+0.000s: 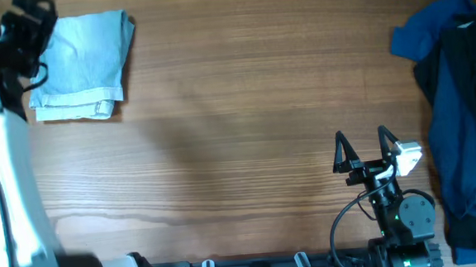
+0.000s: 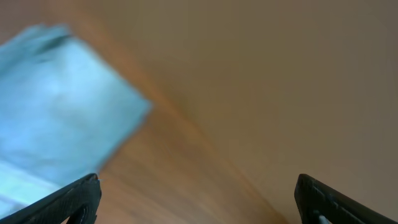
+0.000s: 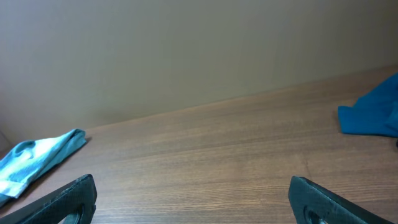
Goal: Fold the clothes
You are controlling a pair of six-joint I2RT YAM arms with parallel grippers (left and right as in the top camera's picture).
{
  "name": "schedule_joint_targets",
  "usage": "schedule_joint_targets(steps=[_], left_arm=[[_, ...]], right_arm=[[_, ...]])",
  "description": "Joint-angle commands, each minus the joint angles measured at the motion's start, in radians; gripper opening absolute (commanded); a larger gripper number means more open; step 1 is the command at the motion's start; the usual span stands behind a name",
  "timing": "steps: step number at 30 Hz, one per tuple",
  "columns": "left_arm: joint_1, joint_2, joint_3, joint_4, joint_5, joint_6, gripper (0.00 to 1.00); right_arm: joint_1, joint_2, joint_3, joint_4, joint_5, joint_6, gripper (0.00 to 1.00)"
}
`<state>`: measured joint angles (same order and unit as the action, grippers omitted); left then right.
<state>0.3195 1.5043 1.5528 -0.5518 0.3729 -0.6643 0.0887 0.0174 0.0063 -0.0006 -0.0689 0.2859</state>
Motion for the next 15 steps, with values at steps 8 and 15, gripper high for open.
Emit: schedule_joint_targets(steps=[8,15], left_arm=[[-0.361,-0.281,0.003,-0.071,-0.058,0.059,1.00],[-0.472,-0.375,-0.009,-0.277,-0.174,0.058,1.00]], right_arm=[[-0.005,-0.013,-0.001,0.002,0.021,-0.013,1.00],[-0.005,-0.013,-0.001,0.002,0.021,-0.014,1.00]])
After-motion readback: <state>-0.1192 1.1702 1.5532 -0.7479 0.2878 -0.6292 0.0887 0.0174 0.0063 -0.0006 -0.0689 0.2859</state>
